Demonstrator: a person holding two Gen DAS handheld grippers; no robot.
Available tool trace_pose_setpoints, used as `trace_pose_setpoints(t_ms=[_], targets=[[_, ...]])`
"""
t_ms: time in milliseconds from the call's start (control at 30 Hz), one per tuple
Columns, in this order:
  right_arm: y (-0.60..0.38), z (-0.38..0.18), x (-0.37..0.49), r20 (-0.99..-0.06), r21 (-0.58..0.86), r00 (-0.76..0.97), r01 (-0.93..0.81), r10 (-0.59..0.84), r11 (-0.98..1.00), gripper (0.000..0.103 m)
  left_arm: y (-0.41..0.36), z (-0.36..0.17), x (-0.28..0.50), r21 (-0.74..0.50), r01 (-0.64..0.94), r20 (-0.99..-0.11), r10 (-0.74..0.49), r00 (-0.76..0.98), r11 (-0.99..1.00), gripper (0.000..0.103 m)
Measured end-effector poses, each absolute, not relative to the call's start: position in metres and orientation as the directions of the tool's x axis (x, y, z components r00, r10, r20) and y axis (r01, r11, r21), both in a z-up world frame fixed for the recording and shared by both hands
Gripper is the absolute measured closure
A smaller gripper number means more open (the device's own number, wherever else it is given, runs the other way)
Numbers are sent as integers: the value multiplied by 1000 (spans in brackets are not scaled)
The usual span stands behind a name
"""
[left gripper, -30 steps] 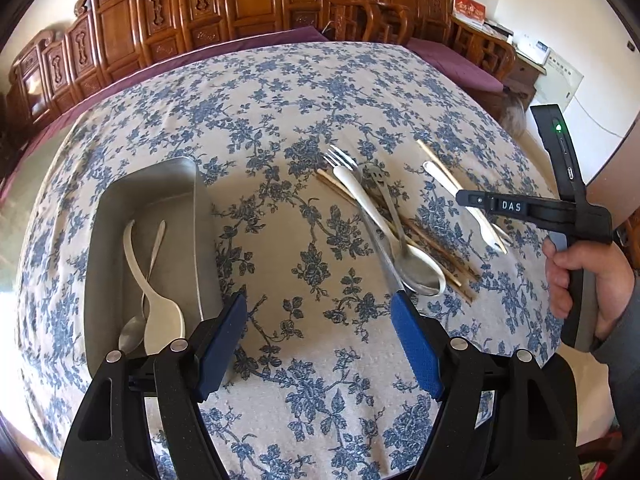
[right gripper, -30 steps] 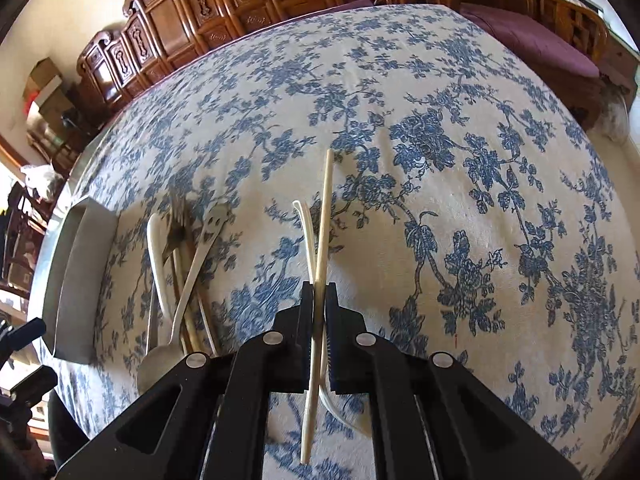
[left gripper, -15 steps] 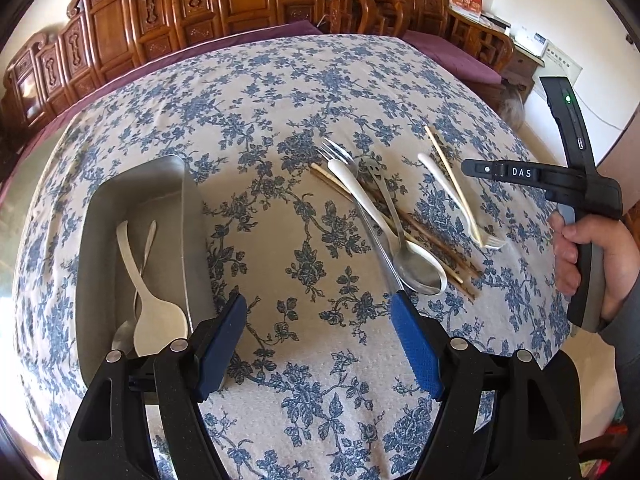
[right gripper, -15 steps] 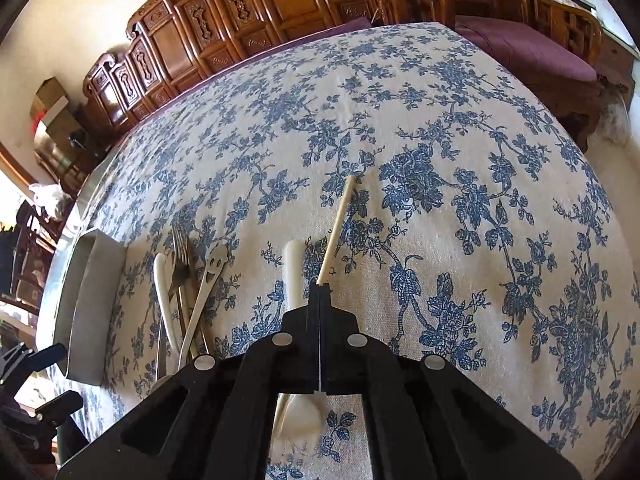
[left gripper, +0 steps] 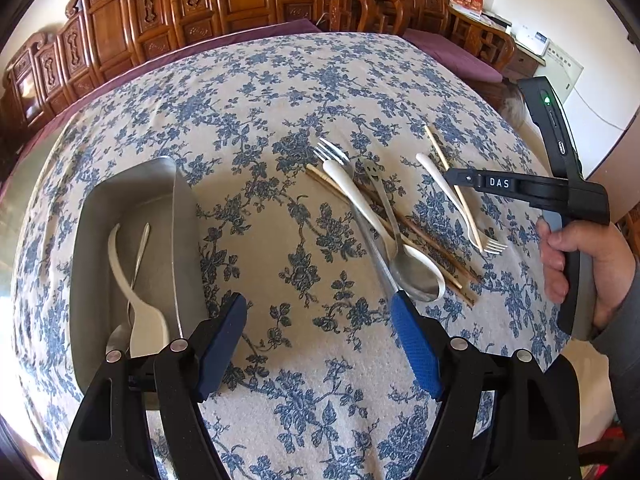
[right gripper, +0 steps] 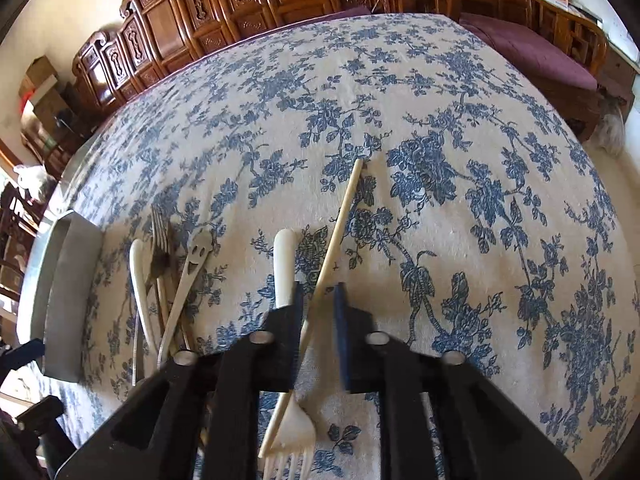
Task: Organize utensils
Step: 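Reach the left gripper into the pile and grasp a metal spoon while the right holds the chopstick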
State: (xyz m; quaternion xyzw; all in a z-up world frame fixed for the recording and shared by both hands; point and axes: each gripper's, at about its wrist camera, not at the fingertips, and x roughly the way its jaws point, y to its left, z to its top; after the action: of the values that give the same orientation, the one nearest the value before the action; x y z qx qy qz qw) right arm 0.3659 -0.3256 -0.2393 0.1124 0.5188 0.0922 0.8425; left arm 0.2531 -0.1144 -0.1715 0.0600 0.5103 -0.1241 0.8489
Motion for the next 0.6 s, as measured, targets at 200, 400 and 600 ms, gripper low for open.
trace_pose_setpoints(t_ms=[200, 400, 600], targets=[[-330, -223, 354, -826, 322, 470, -56, 310, 945, 97, -127, -175, 262, -38, 279, -881, -164, 444, 959, 32], [-338, -201, 341, -785, 371, 508, -71, 354, 926, 97, -145, -184, 270, -61, 291, -888, -185, 421, 955, 32], [-345, -187, 328, -761, 393, 527, -91, 379, 915, 97, -158, -193, 276, -108, 306, -894, -227, 386, 946, 40]])
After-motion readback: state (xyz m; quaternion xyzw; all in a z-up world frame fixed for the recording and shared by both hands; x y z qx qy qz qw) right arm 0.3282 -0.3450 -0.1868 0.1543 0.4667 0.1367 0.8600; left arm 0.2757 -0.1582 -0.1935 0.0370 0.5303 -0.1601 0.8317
